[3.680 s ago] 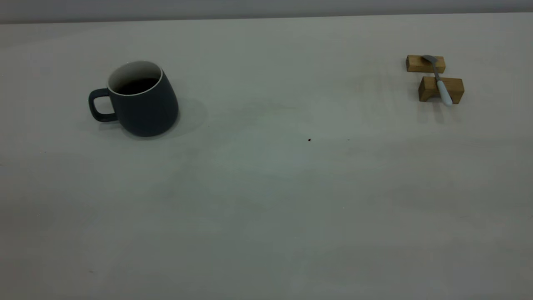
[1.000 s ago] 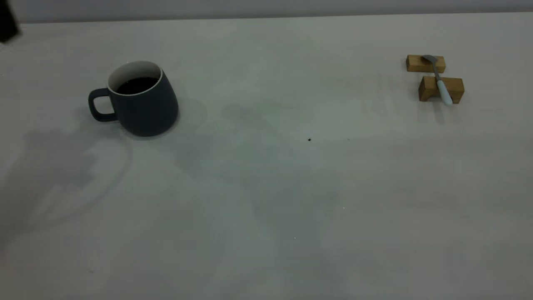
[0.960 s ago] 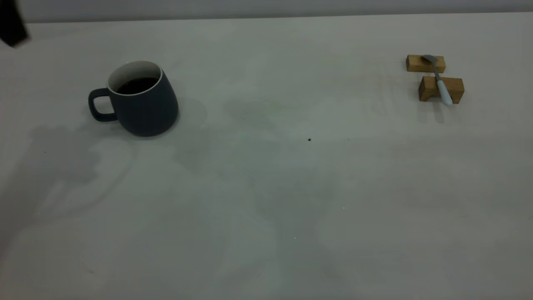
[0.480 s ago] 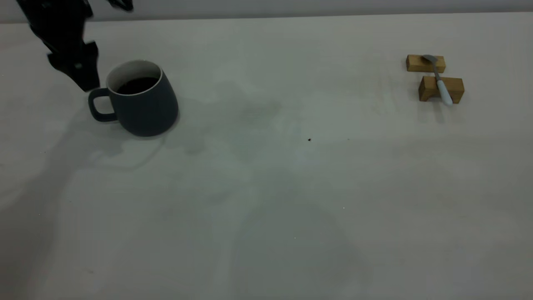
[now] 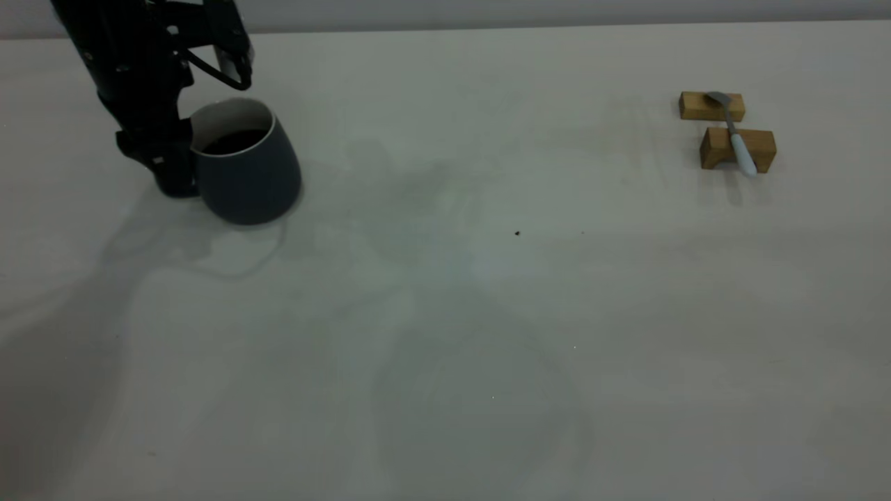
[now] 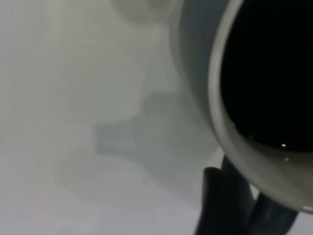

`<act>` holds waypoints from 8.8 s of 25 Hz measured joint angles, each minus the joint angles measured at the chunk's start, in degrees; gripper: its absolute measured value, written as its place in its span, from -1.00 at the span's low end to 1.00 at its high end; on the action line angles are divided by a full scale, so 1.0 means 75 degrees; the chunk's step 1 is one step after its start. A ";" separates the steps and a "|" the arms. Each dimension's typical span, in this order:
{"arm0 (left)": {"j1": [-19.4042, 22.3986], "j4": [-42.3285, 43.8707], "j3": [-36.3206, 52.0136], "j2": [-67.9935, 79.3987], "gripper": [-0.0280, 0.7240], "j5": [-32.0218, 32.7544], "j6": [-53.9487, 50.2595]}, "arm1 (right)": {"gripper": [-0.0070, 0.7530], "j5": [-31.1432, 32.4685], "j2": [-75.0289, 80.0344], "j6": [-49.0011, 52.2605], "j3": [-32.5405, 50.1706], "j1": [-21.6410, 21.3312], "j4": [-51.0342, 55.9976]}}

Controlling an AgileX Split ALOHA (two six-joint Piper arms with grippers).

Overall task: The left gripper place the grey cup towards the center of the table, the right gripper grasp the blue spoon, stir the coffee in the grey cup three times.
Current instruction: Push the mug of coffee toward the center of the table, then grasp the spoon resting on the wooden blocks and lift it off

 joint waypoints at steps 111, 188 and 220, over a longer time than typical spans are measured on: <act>0.0433 0.0473 0.6827 -1.4742 0.01 0.4544 -0.8349 | -0.35 0.0007 -0.0008 0.0000 0.0000 0.0000 0.0000; 0.1054 -0.0423 0.7613 -1.8016 0.01 0.4464 -0.7745 | 0.55 -0.3739 1.1641 -0.0339 -0.3029 0.0121 0.0605; 0.1054 -0.0423 0.7613 -1.8016 0.01 0.4464 -0.7745 | 0.56 -0.4167 1.7936 -0.0120 -0.7654 0.0461 -0.0620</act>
